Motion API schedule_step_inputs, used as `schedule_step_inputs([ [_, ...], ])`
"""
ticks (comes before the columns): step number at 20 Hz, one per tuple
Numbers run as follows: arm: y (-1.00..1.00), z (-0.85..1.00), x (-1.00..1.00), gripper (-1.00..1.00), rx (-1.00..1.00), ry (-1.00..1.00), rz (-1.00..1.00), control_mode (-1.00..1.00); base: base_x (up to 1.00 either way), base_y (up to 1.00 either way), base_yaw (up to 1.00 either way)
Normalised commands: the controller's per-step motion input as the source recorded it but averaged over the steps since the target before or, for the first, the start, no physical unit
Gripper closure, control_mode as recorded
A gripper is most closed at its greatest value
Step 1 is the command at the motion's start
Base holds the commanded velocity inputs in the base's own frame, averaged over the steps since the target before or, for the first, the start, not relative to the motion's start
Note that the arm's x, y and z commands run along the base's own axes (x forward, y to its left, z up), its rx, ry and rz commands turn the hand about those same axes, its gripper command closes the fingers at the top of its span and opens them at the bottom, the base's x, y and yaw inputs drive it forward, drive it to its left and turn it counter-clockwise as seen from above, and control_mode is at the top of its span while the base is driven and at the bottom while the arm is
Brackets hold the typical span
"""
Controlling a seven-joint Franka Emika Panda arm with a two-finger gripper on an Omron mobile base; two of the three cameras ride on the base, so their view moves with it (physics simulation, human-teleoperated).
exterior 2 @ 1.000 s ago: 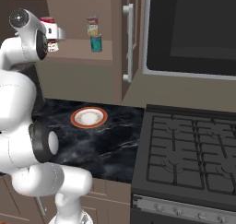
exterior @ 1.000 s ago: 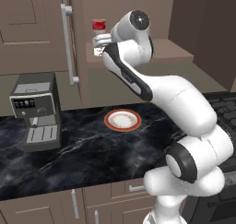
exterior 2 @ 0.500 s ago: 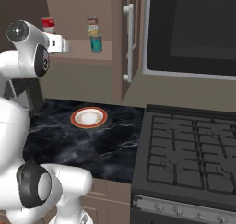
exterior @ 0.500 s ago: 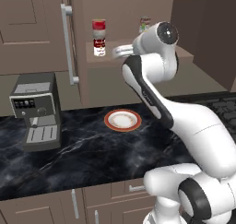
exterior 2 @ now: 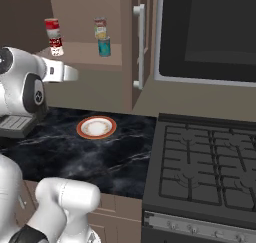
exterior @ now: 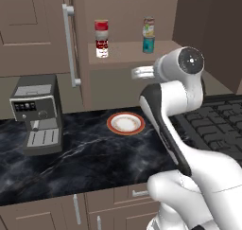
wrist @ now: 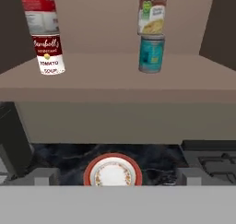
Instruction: Stack two cans on top of the other two cans in the cabinet.
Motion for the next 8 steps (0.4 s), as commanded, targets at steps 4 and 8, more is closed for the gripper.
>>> schedule_step_inputs([
  [4, -0.44, -0.37, -0.60, -1.00, 0.00, 0.11, -0.12, -1.00, 0.00, 0.00, 0.00],
  [8, -0.46, -0.42, -0.50, -1.00, 0.00, 0.19, -0.11, -1.00, 0.00, 0.00, 0.00],
])
